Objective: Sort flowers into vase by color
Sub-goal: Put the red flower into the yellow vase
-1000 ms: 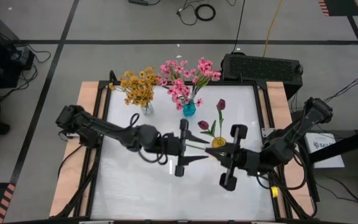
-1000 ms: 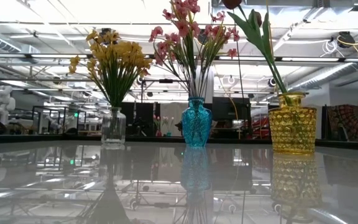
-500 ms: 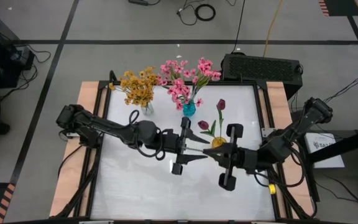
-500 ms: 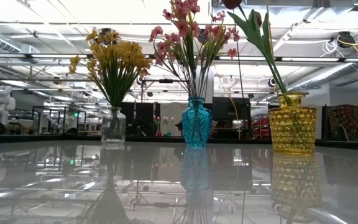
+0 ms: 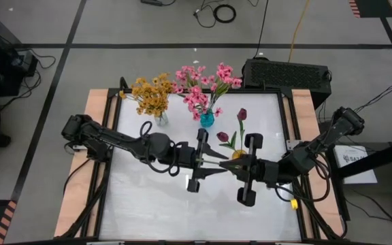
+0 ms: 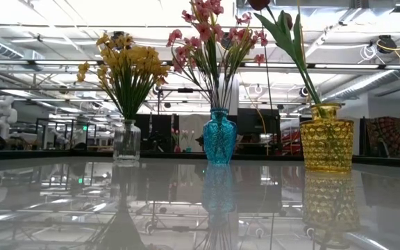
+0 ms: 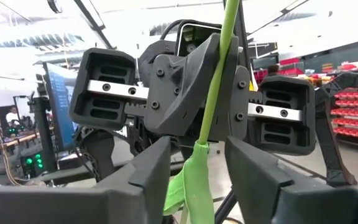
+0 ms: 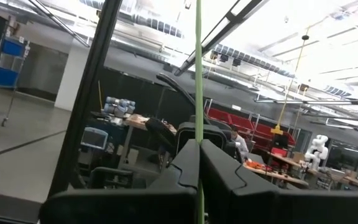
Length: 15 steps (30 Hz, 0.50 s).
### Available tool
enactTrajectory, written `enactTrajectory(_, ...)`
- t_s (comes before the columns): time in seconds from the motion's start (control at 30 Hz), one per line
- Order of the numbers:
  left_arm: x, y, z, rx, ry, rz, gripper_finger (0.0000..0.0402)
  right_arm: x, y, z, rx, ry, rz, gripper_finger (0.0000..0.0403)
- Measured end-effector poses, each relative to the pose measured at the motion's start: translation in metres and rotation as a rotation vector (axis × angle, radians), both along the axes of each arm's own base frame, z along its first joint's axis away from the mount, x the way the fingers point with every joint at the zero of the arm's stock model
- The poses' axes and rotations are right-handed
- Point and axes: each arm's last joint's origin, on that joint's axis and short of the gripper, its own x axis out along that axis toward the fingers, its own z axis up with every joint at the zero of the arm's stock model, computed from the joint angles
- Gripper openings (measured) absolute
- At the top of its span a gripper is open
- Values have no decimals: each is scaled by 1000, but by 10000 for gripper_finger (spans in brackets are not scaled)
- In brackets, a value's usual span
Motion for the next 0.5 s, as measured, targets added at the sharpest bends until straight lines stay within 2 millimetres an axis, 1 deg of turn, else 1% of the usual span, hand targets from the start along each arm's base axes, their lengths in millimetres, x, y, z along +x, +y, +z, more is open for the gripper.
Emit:
enactTrajectory(0.1,2,0,-2,-6,5,0,137,0,0,0,-1,0,0,0)
enactTrajectory(0.2,5,-1,-6,-6,0,-5,125,0,0,0,-2,1,-1,0)
enactTrajectory(0.3,7,-2,-8,-12,-29,-15,121,0,0,0,-3,2,-2,0)
enactTrajectory(0.5,8,-1,-8,-11,-29,-14,120,0,0,-1,-6,10,-2,0)
